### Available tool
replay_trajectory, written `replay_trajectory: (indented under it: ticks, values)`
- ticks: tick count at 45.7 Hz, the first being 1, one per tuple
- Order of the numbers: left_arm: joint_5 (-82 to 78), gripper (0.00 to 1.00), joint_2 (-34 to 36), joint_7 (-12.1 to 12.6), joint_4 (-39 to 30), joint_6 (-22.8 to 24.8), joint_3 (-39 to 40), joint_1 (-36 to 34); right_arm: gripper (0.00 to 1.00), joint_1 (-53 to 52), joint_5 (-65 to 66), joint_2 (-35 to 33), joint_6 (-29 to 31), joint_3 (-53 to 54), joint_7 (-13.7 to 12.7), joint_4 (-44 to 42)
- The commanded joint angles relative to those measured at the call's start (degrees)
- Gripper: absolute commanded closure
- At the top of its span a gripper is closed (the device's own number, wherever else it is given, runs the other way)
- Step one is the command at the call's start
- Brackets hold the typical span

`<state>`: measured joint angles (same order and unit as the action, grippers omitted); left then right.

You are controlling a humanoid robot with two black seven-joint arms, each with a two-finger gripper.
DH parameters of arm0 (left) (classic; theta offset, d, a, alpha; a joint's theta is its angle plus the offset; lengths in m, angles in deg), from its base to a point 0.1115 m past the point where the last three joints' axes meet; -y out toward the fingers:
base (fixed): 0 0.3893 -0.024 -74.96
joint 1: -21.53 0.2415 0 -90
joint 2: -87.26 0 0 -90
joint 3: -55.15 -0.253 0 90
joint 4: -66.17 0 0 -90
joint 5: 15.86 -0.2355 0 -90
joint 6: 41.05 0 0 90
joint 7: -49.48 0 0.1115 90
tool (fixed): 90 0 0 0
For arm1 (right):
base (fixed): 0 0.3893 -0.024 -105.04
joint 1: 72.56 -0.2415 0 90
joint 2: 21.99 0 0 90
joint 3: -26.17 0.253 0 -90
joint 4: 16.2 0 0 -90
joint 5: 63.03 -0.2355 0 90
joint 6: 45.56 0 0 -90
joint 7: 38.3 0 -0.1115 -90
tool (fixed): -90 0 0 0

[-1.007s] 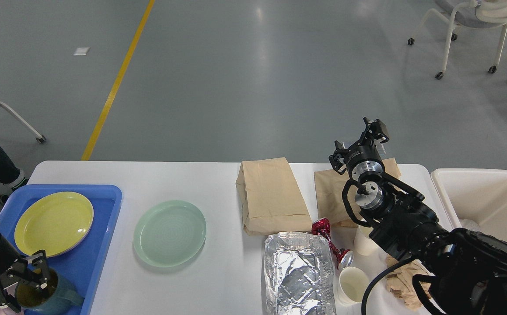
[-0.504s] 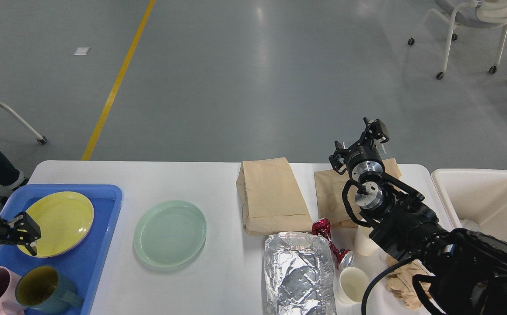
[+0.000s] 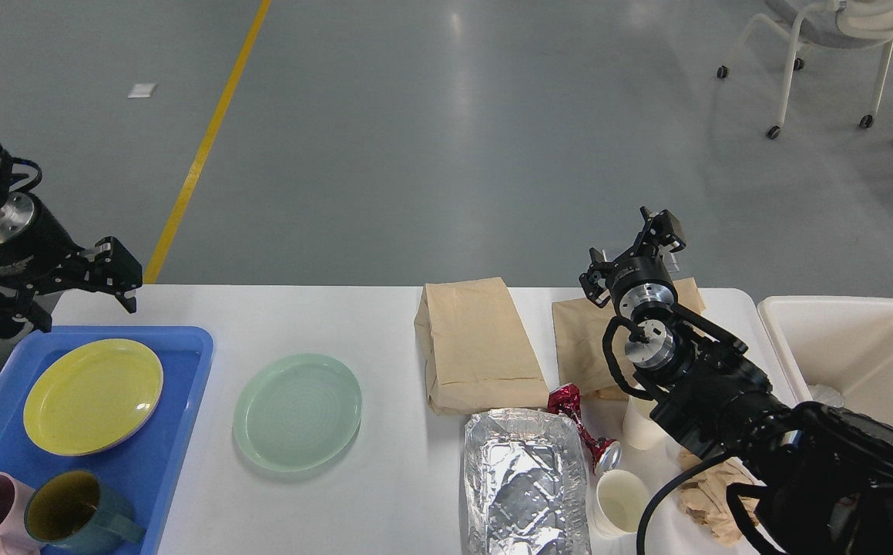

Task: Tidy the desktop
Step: 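Lift the left gripper and move it toward the pale green plate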

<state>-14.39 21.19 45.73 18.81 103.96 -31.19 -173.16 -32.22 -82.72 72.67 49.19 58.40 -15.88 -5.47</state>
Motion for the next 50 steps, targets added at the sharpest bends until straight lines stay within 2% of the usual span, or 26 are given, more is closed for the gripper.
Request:
replay_trajectory:
  ticks: [1,11,31,39,46,50]
  values:
    - [-0.06,0.05,-3.79,0.06,-1.86,-0.01,-0.15,-4.20,0.00,0.00,0.00,0.00,0.00,-0.06,0.00,-0.01]
    - [-0.06,0.05,-8.11,0.24,-2.21,-0.01,0.12,-3.60,0.00,0.00,0.00,0.00,0.00,0.03,0.00,-0.01]
    - [-0.33,0.05,-9.52,1.03,1.13,-0.01,4.95,12.48,0.00,0.00,0.00,0.00,0.00,0.03,0.00,0.08]
    - [-0.50,0.05,-9.78,1.20,3.85,-4.03,7.50,17.58,0.00,0.00,0.00,0.00,0.00,-0.06,0.00,-0.01]
    - [-0.68,0.05,-9.87,1.29,3.94,-13.25,8.02,20.05,0.00,0.00,0.00,0.00,0.00,0.03,0.00,0.08]
    - [-0.68,0.05,-9.87,1.29,3.94,-16.24,9.52,20.49,0.00,0.00,0.00,0.00,0.00,0.03,0.00,-0.01]
